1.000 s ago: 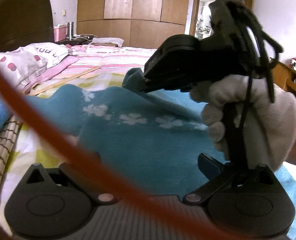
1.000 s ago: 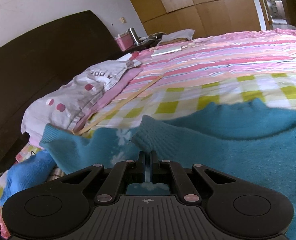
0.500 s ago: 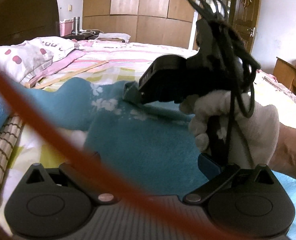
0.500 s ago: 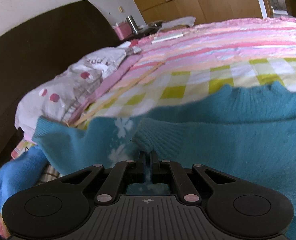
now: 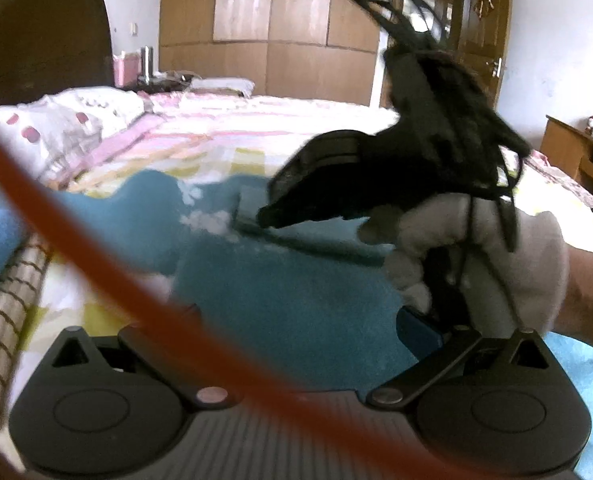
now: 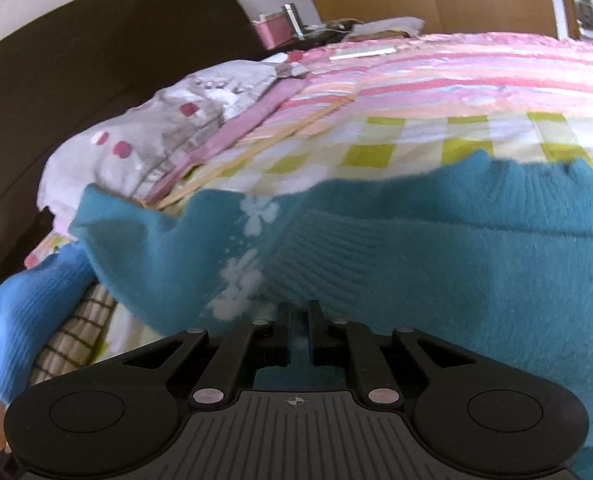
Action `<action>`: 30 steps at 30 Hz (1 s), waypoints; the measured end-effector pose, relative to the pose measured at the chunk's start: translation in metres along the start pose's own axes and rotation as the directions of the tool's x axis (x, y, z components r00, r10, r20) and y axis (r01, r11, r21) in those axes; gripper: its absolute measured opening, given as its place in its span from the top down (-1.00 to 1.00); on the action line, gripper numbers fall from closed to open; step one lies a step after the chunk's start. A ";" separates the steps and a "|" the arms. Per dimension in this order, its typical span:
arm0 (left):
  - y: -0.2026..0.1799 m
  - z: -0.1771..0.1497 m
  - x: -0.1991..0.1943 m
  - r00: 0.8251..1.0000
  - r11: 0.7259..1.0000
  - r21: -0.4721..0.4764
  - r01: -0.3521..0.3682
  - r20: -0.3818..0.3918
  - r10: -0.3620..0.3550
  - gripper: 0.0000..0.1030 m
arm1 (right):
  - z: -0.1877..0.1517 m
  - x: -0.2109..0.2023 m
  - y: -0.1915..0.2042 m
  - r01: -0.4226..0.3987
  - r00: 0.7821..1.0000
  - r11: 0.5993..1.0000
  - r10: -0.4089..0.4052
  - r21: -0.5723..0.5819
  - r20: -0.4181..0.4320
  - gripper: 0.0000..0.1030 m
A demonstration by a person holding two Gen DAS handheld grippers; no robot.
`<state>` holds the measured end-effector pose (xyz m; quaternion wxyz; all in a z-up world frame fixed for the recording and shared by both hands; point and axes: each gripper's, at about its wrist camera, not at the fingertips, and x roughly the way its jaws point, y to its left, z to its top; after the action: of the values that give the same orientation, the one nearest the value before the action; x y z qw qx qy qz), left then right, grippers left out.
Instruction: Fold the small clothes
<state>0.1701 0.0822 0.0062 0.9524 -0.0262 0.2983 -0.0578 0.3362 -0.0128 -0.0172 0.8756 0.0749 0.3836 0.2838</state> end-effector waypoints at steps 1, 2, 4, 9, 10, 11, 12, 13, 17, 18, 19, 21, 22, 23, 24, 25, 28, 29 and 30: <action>0.002 0.001 -0.002 1.000 1.000 0.001 -0.009 0.012 0.009 -1.00 | 0.001 -0.005 0.001 -0.014 1.000 1.000 0.014 -0.003 0.010 0.79; 0.004 0.002 -0.003 1.000 1.000 -0.003 -0.018 0.021 0.018 -1.00 | 0.002 -0.009 0.001 -0.021 1.000 1.000 0.022 -0.006 0.021 0.79; 0.009 0.004 -0.004 0.999 0.999 -0.020 -0.032 0.030 0.033 -1.00 | 0.003 -0.016 -0.001 -0.026 0.999 1.000 0.026 -0.003 0.046 0.79; 0.025 0.005 0.003 0.995 0.994 -0.061 -0.094 0.025 0.096 -1.00 | 0.001 -0.014 -0.010 0.044 0.998 0.999 -0.045 0.019 0.052 0.79; 0.028 0.005 0.005 0.994 0.992 -0.068 -0.106 0.023 0.108 -1.00 | -0.002 -0.010 -0.011 0.063 0.997 0.998 -0.063 0.011 0.038 0.79; 0.032 0.005 0.007 0.993 0.990 -0.076 -0.118 0.021 0.120 -1.00 | -0.004 -0.007 -0.011 0.075 0.997 0.997 -0.075 0.002 0.021 0.79; 0.035 0.006 0.008 0.991 0.988 -0.083 -0.127 0.020 0.129 -1.00 | -0.007 -0.004 -0.011 0.082 0.997 0.997 -0.082 -0.007 0.007 0.79; 0.039 0.006 0.009 0.990 0.987 -0.088 -0.136 0.021 0.138 -1.00 | -0.010 -0.002 -0.009 0.087 0.996 0.996 -0.086 -0.018 0.010 0.79; 0.060 0.010 0.011 0.978 0.971 -0.131 -0.200 0.031 0.206 -1.00 | -0.012 -0.005 -0.008 0.075 0.997 0.997 -0.074 -0.009 0.025 0.79; 0.067 0.010 0.010 0.975 0.966 -0.145 -0.214 0.036 0.221 -1.00 | -0.013 -0.006 -0.009 0.071 0.997 0.997 -0.071 -0.007 0.029 0.79; 0.075 0.012 0.010 0.969 0.959 -0.162 -0.232 0.044 0.241 -1.00 | -0.015 -0.006 -0.008 0.071 0.997 0.997 -0.071 -0.009 0.036 0.79; 0.091 0.013 0.010 0.957 0.942 -0.199 -0.270 0.055 0.286 -1.00 | -0.021 -0.008 -0.007 0.068 0.996 0.998 -0.067 -0.009 0.050 0.79; 0.101 0.015 0.012 0.950 0.930 -0.228 -0.289 0.051 0.308 -1.00 | -0.023 -0.009 -0.006 0.060 0.997 0.998 -0.059 -0.009 0.055 0.79; 0.111 0.017 0.015 0.946 0.918 -0.257 -0.302 0.040 0.322 -1.00 | -0.026 -0.010 -0.005 0.047 0.997 0.999 -0.046 -0.009 0.055 0.79; 0.120 0.019 0.018 0.943 0.908 -0.284 -0.309 0.028 0.330 -1.00 | -0.029 -0.011 -0.003 0.035 0.998 0.999 -0.034 -0.009 0.050 0.79; 0.129 0.021 0.022 0.941 0.896 -0.312 -0.315 0.021 0.338 -1.00 | -0.032 -0.010 -0.002 0.030 0.998 0.999 -0.029 -0.012 0.048 0.79; 0.150 0.025 0.034 0.933 0.870 -0.370 -0.327 0.019 0.359 -1.00 | -0.040 -0.011 0.003 0.020 0.999 0.999 -0.019 -0.032 0.045 0.79; 0.155 0.028 0.041 0.929 0.862 -0.380 -0.336 0.014 0.369 -1.00 | -0.042 -0.011 0.003 0.015 0.999 0.999 -0.014 -0.034 0.045 0.79; 0.159 0.029 0.047 0.926 0.856 -0.385 -0.345 0.011 0.378 -1.00 | -0.044 -0.012 0.003 0.009 0.999 1.000 -0.008 -0.029 0.046 0.79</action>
<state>0.2398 0.2343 -0.0095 0.9353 -0.1540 0.2618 0.1814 0.2969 -0.0207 -0.0387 0.8863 0.0672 0.3598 0.2838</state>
